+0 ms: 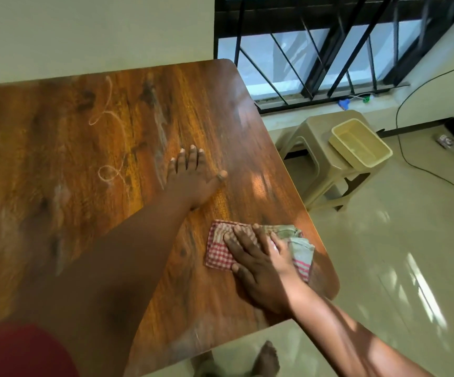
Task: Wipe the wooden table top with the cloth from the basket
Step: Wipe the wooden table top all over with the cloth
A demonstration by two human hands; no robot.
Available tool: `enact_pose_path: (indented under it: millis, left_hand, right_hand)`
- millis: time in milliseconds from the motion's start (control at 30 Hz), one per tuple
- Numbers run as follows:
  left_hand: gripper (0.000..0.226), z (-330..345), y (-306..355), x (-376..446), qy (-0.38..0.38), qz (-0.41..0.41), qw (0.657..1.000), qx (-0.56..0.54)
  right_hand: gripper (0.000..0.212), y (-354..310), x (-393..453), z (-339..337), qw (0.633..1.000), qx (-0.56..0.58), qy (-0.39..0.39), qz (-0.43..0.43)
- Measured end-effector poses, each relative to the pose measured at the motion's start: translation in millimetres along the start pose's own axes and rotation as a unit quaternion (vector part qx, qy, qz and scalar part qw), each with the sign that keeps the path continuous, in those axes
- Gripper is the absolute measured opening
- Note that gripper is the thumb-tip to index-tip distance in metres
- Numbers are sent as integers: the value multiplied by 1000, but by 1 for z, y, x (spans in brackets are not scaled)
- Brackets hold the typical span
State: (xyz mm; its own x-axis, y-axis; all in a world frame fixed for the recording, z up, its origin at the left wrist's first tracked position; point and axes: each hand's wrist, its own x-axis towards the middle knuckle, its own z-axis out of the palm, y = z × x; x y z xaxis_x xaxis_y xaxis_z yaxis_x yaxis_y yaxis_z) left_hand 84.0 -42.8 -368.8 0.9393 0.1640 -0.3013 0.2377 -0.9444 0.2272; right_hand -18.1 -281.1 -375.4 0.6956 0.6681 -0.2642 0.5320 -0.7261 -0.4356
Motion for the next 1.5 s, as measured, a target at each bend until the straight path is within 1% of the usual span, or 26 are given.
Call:
enact_pose_path:
  millis: [67,100,167,233,267,333,400,433,467,567,667,700,767,800,867,1000,1033,1067,1167,1233,1300,1400,1500]
  left_hand:
    - [89,10,0,-7,65,11,997,26]
    - [88,13,0,-8,84,12,996,29]
    - [88,16,-2,-6,90,14,996,24]
    - [90,15,-3,-4,88,15,996,21]
    - [90,16,-4,-4,90,15,996,22]
    - [89,15,-4,-4,93,16,995,21]
    - [87,15,-3,-6,93,16,995,19]
    - [85,14,-2,-7,91,16,996,16]
    - [84,14,-3,-9,85,15,996,10]
    - [89,11,-8,-16,55,22,998,4]
    - [90,17,-12,-35,48,21,998,35]
    - [91,21,-11,-43,43,18,998,39]
    - [95,33,-6,-60,39,16,998,45]
    - [97,37,-4,-66,40,17,998,49]
    - [98,38,0,-71,34,12,998,47]
    - [94,31,2,-72,6,5,999,46]
    - [94,29,3,-73,2,5,999,47]
    - [94,29,4,-74,0,2,999,49]
    - [92,28,8,-78,-7,-16,999,48]
    - [91,27,8,-84,-10,-21,998,58]
    - [91,26,4,-93,-11,-14,997,71]
    - [90,25,-5,-113,-5,-5,998,67]
    - [87,27,-11,-135,1,-22,997,71]
  right_hand:
    - [58,-3,2,5,1000,1,-3,15]
    - [59,-6,-7,9,1000,-5,-4,15]
    - [58,-14,-36,15,999,-45,4,-3]
    - [53,-20,-69,16,995,-94,1,-42]
    - [51,-20,-83,13,993,-102,-2,-58]
    - [48,-15,-95,0,990,-109,-2,-89]
    - [46,-5,-93,-12,979,-165,-9,-117]
    - [46,-1,-88,-18,975,-195,-25,-103]
    - [48,4,-83,-26,975,-209,-39,-68]
    - [59,33,-66,-38,981,-184,-45,27]
    - [54,49,-62,-28,985,-165,-17,54]
    - [53,45,-63,-26,982,-179,-13,63]
    - [57,29,-68,-24,978,-197,-5,72]
    - [58,20,-70,-23,980,-187,-1,62]
    - [51,0,-79,-18,987,-155,-26,24]
    - [42,-40,-89,7,989,-98,-9,-111]
    - [40,-44,-90,10,987,-88,-3,-133]
    - [39,-40,-89,11,984,-95,7,-153]
    - [43,-6,-89,-3,971,-141,-7,-195]
    - [43,18,-89,-18,963,-202,-9,-179]
    - [48,43,-87,-31,961,-241,-19,-137]
    - [48,62,-83,-42,968,-236,-10,-91]
    - [50,50,-83,-37,973,-223,-29,-53]
